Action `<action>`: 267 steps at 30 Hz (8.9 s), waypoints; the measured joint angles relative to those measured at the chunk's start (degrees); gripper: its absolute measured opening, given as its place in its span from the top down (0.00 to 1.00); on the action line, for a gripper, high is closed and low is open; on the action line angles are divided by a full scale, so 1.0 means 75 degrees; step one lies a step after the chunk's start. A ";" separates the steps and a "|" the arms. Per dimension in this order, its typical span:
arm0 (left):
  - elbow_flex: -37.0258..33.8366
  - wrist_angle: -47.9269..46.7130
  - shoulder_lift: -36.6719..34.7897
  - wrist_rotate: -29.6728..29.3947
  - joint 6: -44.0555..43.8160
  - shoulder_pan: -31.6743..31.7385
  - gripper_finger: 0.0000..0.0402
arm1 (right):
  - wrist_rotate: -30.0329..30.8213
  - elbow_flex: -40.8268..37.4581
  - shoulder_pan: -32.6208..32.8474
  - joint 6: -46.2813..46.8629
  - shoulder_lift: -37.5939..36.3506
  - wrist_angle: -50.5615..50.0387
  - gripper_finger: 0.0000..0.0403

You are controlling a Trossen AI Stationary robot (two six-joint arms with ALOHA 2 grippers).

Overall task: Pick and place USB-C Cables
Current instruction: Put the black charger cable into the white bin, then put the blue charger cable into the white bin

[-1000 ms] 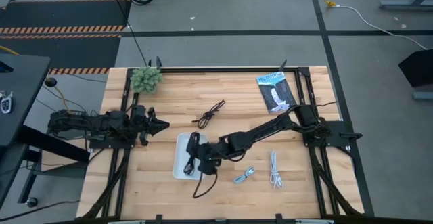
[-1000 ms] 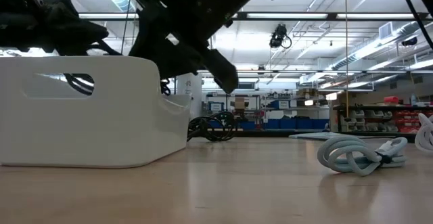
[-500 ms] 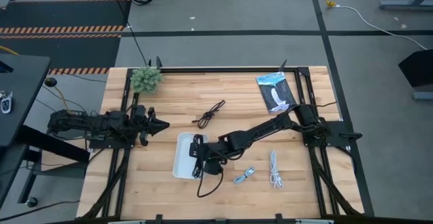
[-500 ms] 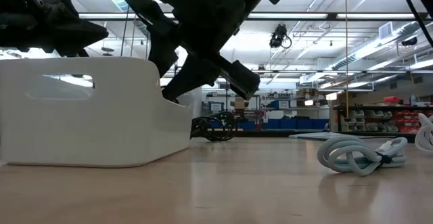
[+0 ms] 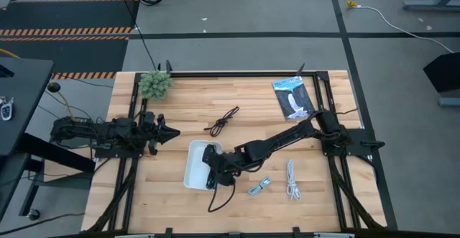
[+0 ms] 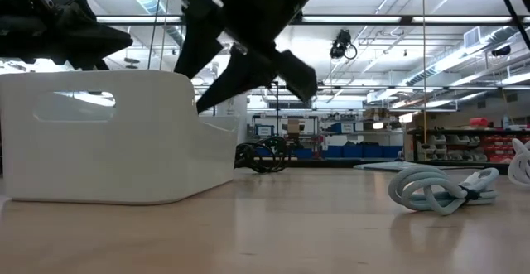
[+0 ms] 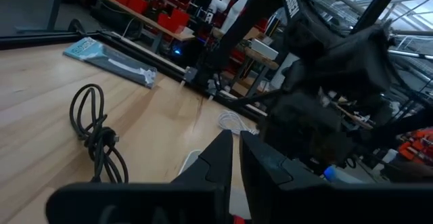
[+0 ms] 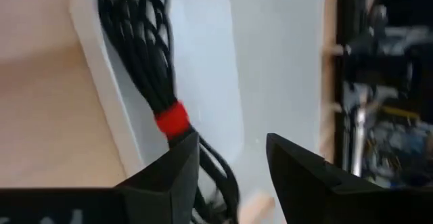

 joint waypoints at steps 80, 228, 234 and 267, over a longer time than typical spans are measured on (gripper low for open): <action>-0.0001 0.0055 0.0035 0.0001 -0.0001 0.0000 0.91 | -0.2632 -0.0090 -0.4115 0.2587 0.0333 -0.1399 0.80; -0.0002 -0.0001 0.0032 0.0000 -0.0001 -0.0003 0.91 | -0.3302 -0.0361 -0.0815 -0.1104 -0.0150 0.1669 0.79; 0.0000 0.0059 0.0038 -0.0002 -0.0002 0.0000 0.91 | -0.3341 -0.0344 -0.0995 -0.1080 -0.0045 0.1600 0.71; -0.0002 0.0055 0.0049 0.0002 -0.0001 -0.0001 0.91 | -0.1576 -0.0350 -0.0710 0.0802 0.0062 0.2497 0.53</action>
